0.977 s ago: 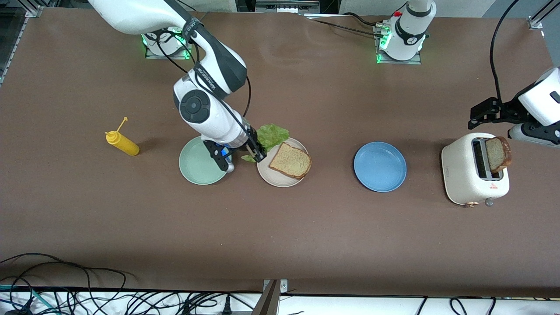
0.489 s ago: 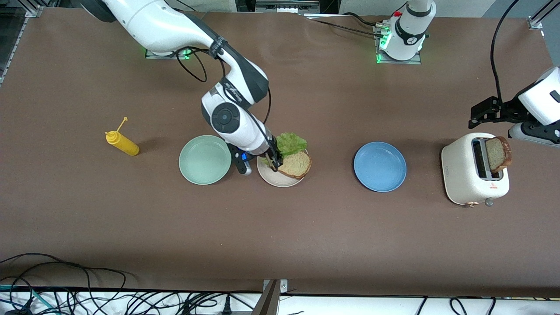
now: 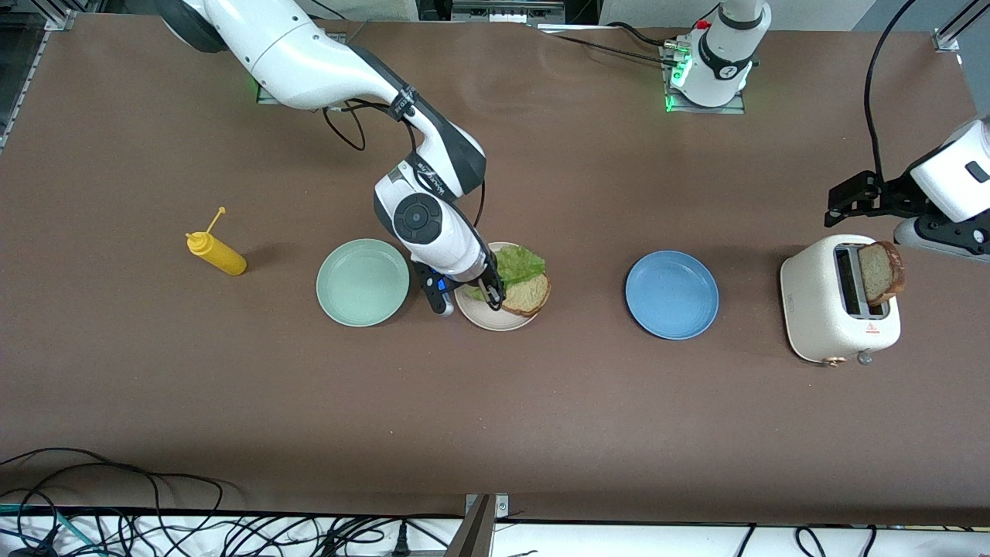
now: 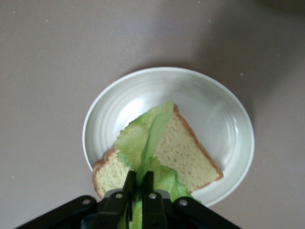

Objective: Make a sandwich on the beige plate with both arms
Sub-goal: 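Carry the lettuce over the bread while the left gripper returns to toaster, then open the right gripper to drop the lettuce onto the bread, then rise, then move the right gripper to the mustard while the left gripper grasps bread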

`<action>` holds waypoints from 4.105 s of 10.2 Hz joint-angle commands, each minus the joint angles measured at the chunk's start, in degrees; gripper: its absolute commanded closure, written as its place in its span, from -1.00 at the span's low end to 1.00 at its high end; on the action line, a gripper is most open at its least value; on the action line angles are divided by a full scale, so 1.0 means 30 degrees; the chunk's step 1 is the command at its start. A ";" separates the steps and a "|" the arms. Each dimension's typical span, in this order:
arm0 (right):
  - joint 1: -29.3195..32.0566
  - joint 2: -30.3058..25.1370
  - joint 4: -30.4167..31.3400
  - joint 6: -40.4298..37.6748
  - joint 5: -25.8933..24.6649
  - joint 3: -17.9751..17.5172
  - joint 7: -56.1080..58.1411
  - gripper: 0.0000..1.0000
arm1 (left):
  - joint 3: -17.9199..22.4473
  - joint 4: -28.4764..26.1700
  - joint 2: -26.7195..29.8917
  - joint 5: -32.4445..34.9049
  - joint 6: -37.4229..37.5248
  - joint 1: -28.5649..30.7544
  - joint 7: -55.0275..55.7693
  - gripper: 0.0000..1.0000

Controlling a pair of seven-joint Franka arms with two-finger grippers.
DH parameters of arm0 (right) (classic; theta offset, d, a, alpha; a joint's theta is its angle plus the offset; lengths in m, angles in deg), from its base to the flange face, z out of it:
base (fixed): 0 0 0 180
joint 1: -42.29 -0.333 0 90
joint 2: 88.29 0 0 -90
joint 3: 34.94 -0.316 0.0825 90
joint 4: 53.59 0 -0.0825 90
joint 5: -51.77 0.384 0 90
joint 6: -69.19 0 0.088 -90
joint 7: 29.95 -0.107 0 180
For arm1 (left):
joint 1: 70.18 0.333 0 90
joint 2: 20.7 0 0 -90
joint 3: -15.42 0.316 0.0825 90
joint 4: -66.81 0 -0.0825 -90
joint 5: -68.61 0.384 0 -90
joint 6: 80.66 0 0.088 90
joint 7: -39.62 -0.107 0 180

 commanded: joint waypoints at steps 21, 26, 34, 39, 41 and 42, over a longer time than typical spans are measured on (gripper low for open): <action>0.3033 -0.4082 -0.1067 -1.0539 -0.0345 0.0262 0.9559 -1.00 | 0.5474 -0.0440 0.0134 -0.0459 0.0006 -0.5193 -0.0200 -1.00; 0.4592 -0.6925 -0.0892 -1.6093 -0.1105 0.3181 2.1873 -1.00 | 0.5240 -0.0380 -0.0340 -0.0518 -0.0082 -0.6012 -0.0375 -1.00; 0.4592 -0.9860 0.2123 -1.6189 -0.0873 1.0301 3.4719 -0.95 | 0.5239 -0.0351 -0.0281 -0.0371 -0.0346 -0.5429 -0.0082 -1.00; 0.4621 -1.2963 0.8156 -1.0538 -0.0637 1.1366 3.7163 -0.99 | 0.5181 -0.0410 -0.0135 -0.0400 -0.0229 -0.4432 -0.0112 -1.00; 0.4650 -1.2908 0.8656 -0.9895 -0.0637 1.1511 3.7512 -0.99 | 0.5181 -0.0409 -0.0193 -0.0546 -0.0317 -0.4403 -0.0111 -1.00; 0.4651 -1.3023 0.9675 -0.8497 -0.0637 1.1831 3.9052 -0.99 | 0.5181 -0.0409 -0.0193 -0.0547 -0.0317 -0.4432 -0.0082 -1.00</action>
